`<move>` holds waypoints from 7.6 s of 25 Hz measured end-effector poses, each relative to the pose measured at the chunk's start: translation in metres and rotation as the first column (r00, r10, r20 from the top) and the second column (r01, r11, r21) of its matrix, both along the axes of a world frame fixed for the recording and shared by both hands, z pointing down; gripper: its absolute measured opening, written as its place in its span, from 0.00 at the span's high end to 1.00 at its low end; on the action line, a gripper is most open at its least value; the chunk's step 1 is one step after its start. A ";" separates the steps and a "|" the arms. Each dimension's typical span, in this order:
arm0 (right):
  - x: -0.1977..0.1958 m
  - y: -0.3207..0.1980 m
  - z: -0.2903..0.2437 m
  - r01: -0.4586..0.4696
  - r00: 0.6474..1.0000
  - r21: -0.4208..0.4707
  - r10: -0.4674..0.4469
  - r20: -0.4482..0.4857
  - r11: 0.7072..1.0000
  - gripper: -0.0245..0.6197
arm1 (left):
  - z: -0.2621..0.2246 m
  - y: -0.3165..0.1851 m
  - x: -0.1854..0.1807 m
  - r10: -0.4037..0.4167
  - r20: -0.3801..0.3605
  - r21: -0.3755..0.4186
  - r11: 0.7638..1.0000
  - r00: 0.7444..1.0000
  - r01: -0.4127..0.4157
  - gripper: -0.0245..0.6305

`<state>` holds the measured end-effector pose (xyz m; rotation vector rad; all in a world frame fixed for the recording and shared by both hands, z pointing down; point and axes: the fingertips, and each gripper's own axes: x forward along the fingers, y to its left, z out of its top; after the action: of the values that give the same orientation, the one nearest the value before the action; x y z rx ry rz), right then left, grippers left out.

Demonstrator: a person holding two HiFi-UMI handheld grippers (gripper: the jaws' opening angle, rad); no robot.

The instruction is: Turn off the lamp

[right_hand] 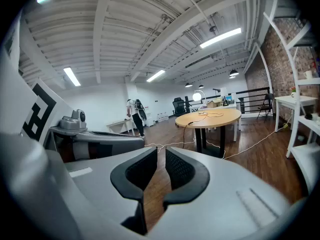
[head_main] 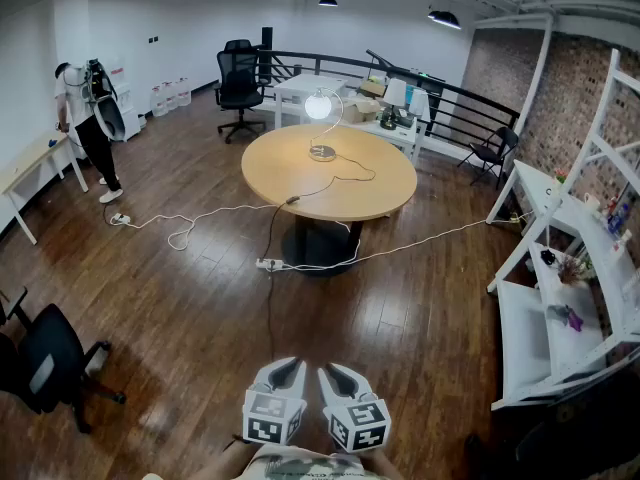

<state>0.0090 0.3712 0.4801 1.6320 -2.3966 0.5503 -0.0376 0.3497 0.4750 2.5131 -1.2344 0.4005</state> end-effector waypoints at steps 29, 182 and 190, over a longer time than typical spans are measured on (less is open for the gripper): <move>0.046 -0.209 0.010 0.188 0.982 0.042 -0.187 -0.021 0.981 0.89 | 0.008 -0.202 0.068 -0.153 0.025 -0.023 0.988 0.988 0.154 0.96; 0.029 -0.633 0.100 -0.042 0.990 -0.122 0.025 -0.139 0.992 0.96 | 0.091 -0.631 0.014 -0.053 -0.134 -0.162 0.986 0.990 0.031 0.96; 0.026 -0.600 0.069 0.042 0.992 -0.044 -0.047 -0.120 0.998 0.96 | 0.067 -0.605 0.015 -0.099 -0.132 -0.100 0.991 0.986 0.086 0.96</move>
<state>0.0345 -0.2291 0.5495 1.5447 -2.3129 0.4755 -0.0224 -0.2553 0.5422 2.3518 -1.2441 0.2533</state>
